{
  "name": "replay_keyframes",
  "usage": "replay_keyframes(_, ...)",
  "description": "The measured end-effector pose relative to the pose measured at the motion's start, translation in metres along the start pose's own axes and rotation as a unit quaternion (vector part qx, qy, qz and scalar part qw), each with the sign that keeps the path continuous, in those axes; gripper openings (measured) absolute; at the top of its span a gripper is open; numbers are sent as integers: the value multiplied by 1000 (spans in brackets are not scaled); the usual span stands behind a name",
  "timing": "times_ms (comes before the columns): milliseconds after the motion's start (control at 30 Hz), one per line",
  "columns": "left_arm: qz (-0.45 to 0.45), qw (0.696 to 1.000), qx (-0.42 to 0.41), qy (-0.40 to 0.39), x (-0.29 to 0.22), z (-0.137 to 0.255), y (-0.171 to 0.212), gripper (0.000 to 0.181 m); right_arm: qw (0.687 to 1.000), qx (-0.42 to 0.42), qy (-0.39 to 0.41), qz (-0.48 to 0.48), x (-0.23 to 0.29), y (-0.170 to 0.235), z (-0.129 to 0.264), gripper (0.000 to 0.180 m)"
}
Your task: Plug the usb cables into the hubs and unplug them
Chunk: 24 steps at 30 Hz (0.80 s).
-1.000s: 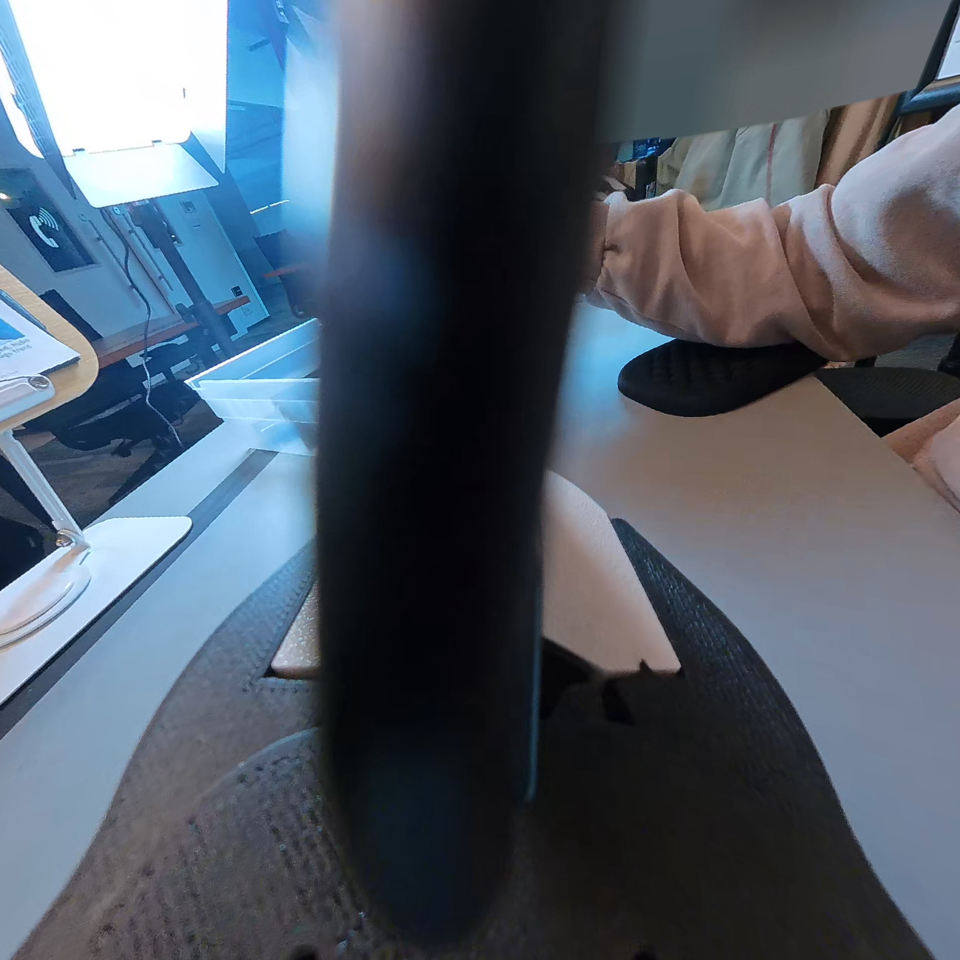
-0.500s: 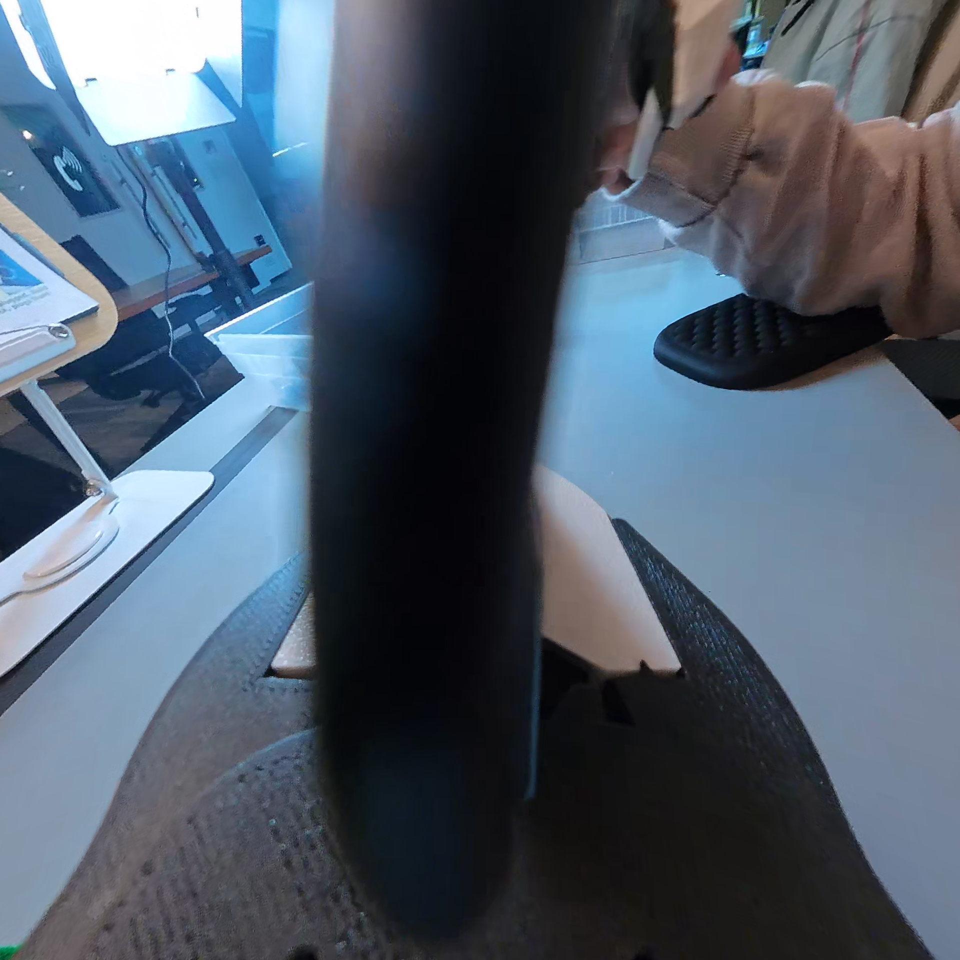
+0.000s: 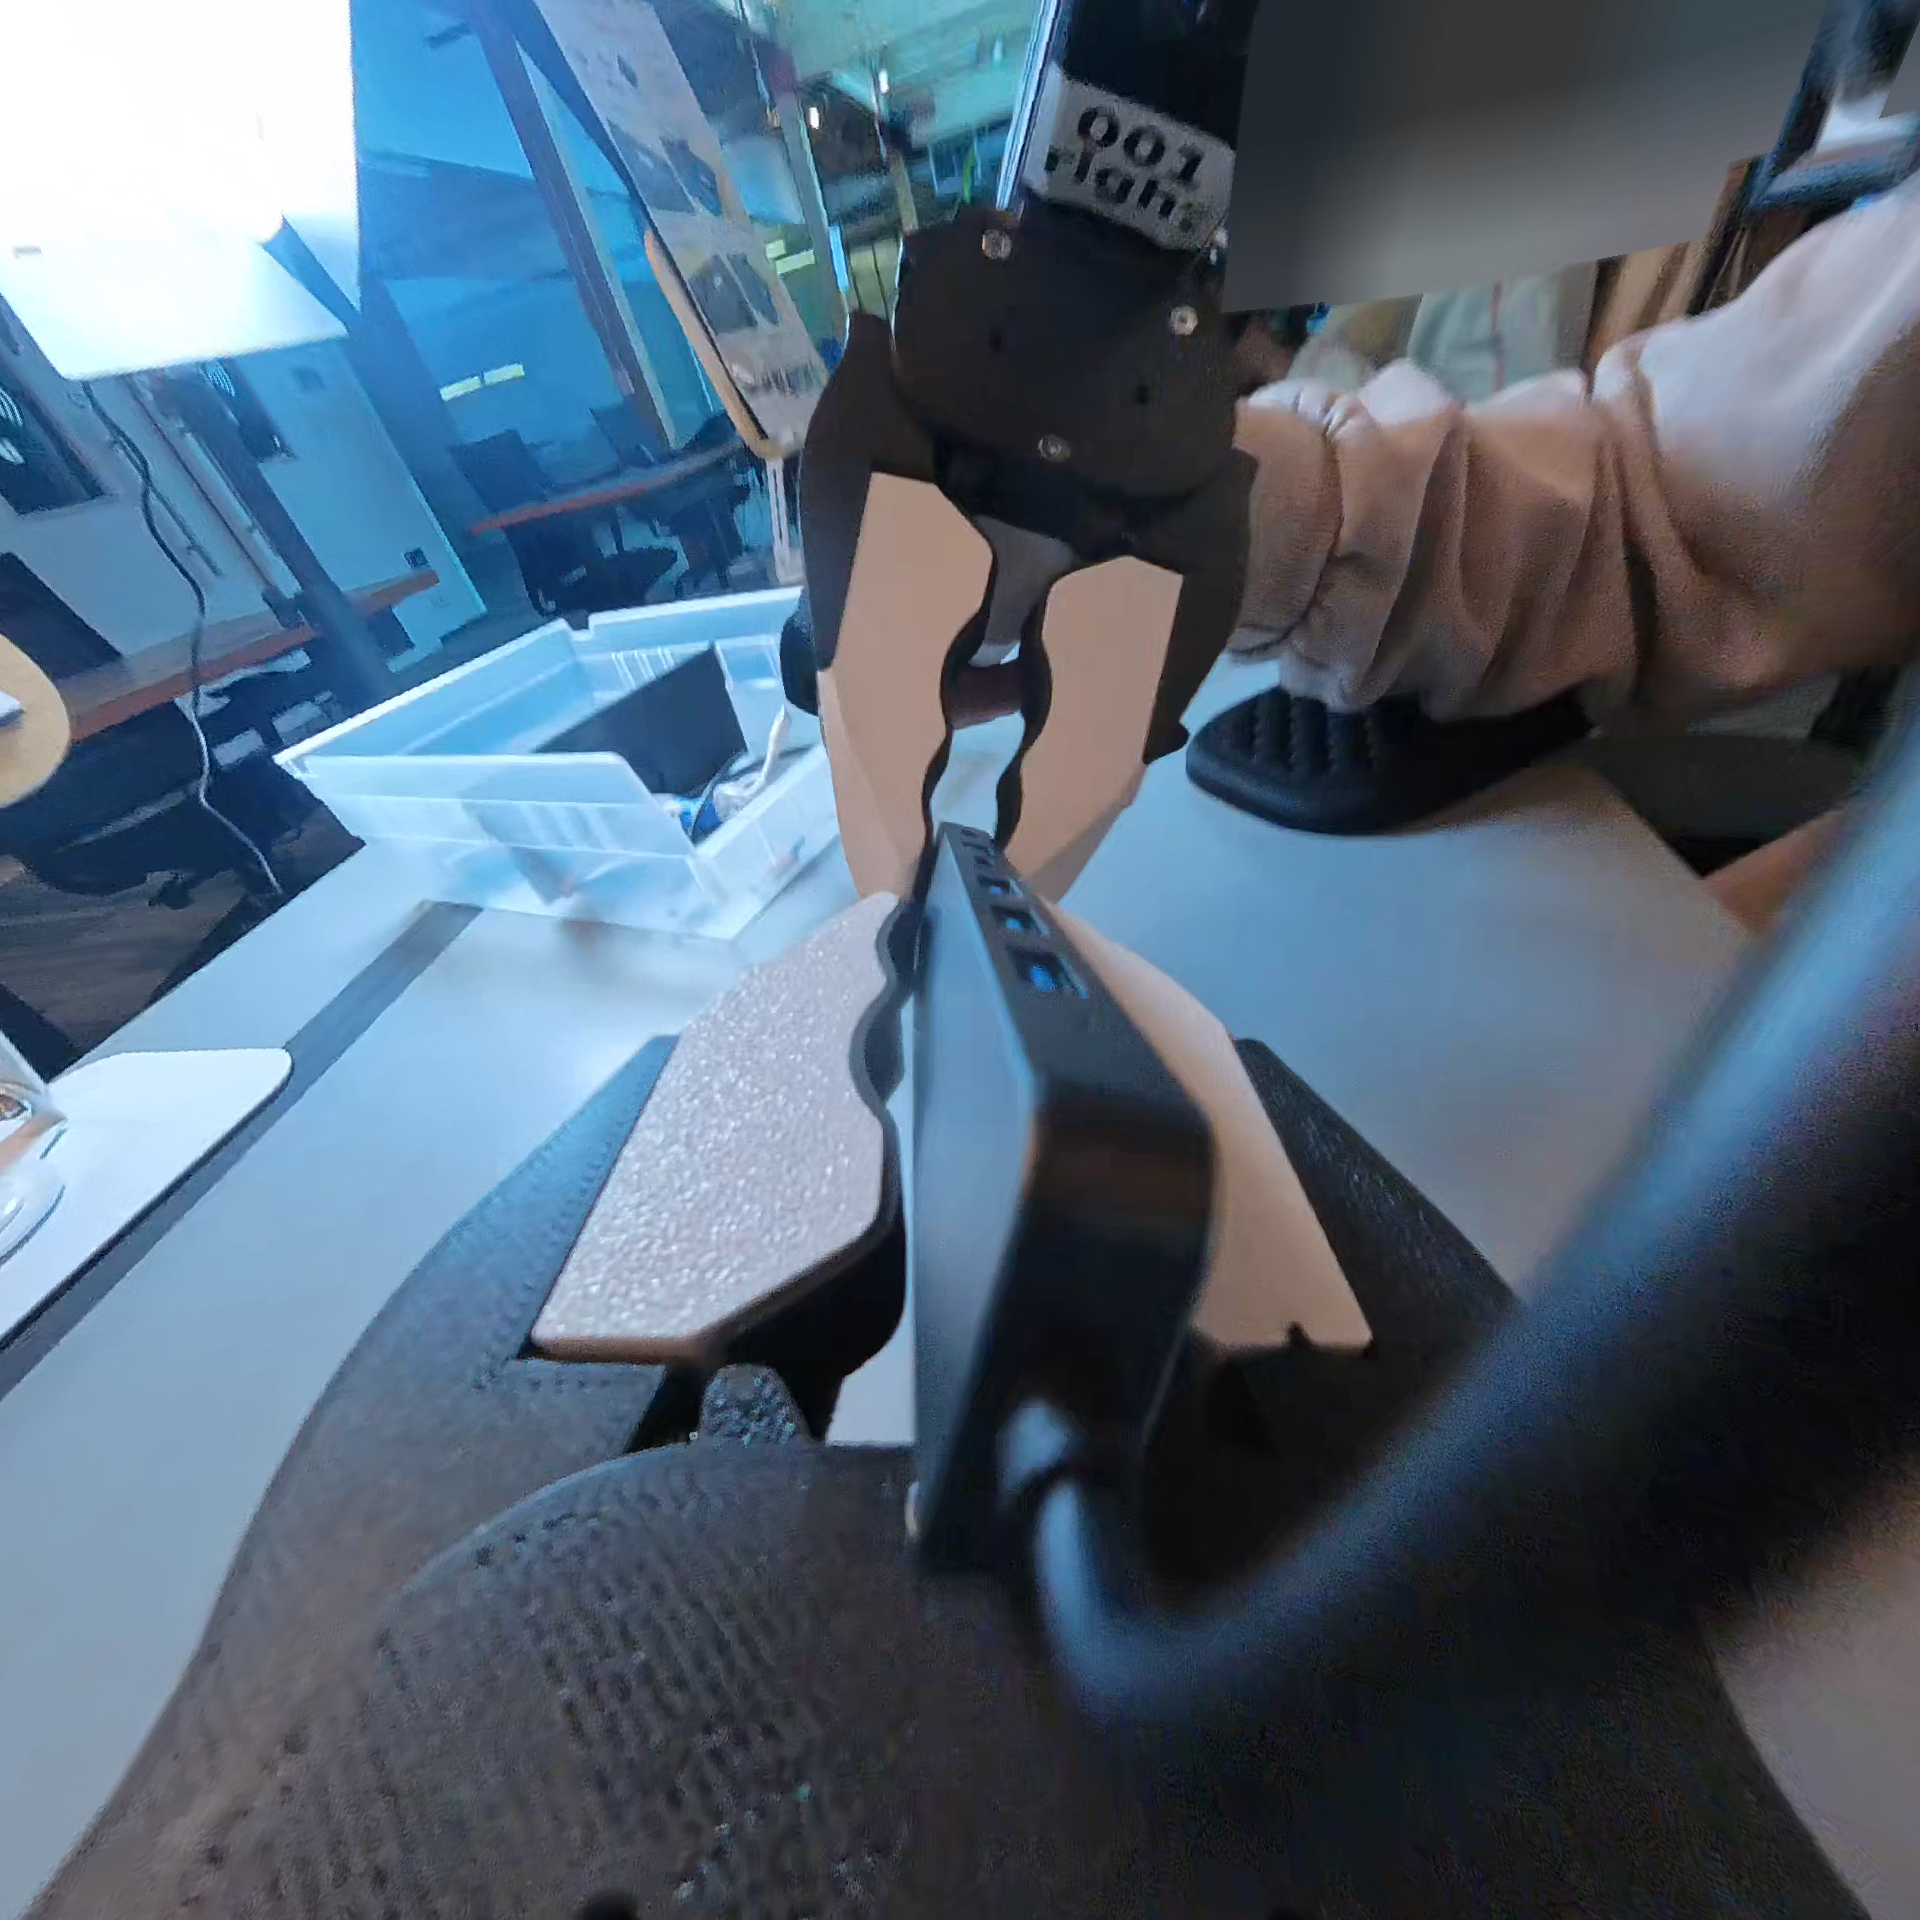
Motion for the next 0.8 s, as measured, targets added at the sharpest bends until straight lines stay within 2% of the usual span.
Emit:
replay_keyframes(33,5,1000,-14,0,1,2,-2,18,1000,-7,4,-3,-3,2,6,11)
replay_keyframes(200,50,997,-41,-38,18,17,-5,26,994,-25,63,-82,-32,30,53,11)
replay_keyframes(333,65,995,-36,-69,25,18,-2,26,965,-21,190,-179,-63,75,110,11)
replay_keyframes(433,67,995,-20,-69,27,13,3,26,917,74,322,-226,-83,119,155,11)
replay_keyframes(500,72,995,-10,-65,29,10,6,26,882,189,362,-235,-96,153,175,11)
replay_keyframes(567,72,996,-5,-60,30,8,6,26,854,298,357,-231,-108,188,186,11)
replay_keyframes(667,58,997,4,-58,27,6,5,26,828,418,301,-222,-119,236,182,11)
replay_keyframes(733,53,997,5,-56,25,6,5,26,816,464,266,-220,-124,261,171,11)
replay_keyframes(800,49,997,8,-55,23,7,5,26,819,468,236,-232,-128,276,159,12)
Point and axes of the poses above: each gripper's, where its closed fingertips meet, z back along the fingers, y out of its underside, x = y × z across the jaws, the point moved 10 cm from there along z, back along the fingers, and after that the axes turned 10 degrees about z, right-handed, at the moved point
